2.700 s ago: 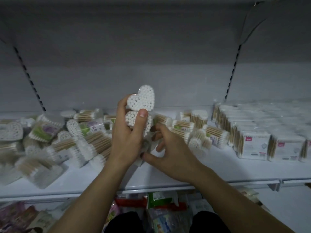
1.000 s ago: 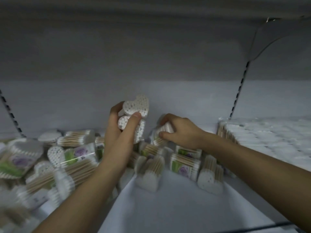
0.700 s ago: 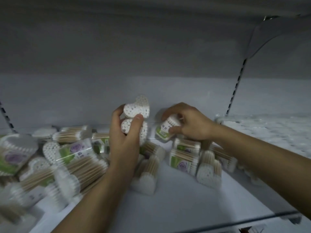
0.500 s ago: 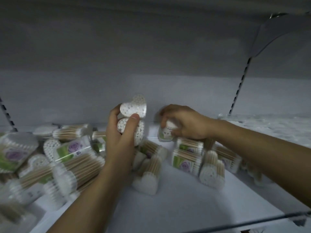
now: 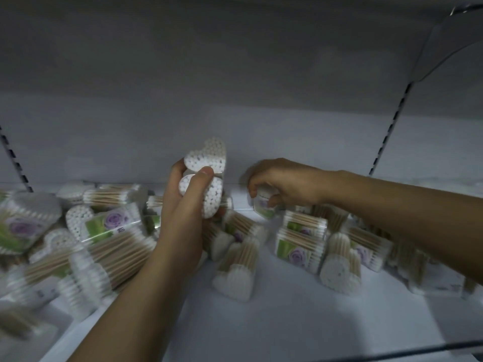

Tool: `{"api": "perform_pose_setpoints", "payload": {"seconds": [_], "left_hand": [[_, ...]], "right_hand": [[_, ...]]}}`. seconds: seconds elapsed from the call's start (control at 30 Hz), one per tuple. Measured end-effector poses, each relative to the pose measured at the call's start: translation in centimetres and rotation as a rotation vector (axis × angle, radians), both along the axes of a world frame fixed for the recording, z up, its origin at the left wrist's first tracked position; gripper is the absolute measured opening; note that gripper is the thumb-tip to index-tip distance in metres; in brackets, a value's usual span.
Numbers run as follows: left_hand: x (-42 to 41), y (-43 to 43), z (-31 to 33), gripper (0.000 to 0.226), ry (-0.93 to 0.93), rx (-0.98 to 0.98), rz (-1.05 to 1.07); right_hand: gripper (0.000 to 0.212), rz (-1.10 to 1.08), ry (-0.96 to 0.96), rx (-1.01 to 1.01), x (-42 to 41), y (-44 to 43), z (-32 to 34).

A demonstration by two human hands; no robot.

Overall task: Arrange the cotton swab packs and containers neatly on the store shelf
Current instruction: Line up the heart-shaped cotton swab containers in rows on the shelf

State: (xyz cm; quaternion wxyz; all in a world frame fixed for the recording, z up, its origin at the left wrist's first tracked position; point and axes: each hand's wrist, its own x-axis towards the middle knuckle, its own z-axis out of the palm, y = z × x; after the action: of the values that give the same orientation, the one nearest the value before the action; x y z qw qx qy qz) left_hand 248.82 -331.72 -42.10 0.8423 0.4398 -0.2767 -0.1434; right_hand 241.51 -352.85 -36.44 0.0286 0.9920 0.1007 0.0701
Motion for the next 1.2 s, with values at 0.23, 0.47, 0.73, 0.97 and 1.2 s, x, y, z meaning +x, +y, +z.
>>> {"api": "perform_pose_setpoints", "payload": {"seconds": [0.23,0.47,0.73,0.97,1.2], "left_hand": [[-0.2,0.1,0.0,0.037,-0.053,0.046,-0.002],[-0.9,0.5,0.0,0.039,-0.288,0.162,0.026],[-1.6,0.3,0.0,0.047,-0.401,0.195,0.018],[-1.1,0.5,-0.3,0.061,-0.291,0.204,0.1],[-0.6,0.1,-0.3,0.039,-0.038,0.089,0.199]], "right_hand": [[0.043,-0.053,-0.112,0.122,-1.4,-0.1,-0.3],[0.022,-0.167,-0.119,1.091,-4.4,4.3,3.4],[0.061,-0.025,-0.18,0.684,-5.4,6.3,3.2],[0.052,-0.277,-0.34,0.421,-5.7,4.2,4.6],[0.053,-0.49,-0.29,0.476,-4.0,2.8,3.1]]}}
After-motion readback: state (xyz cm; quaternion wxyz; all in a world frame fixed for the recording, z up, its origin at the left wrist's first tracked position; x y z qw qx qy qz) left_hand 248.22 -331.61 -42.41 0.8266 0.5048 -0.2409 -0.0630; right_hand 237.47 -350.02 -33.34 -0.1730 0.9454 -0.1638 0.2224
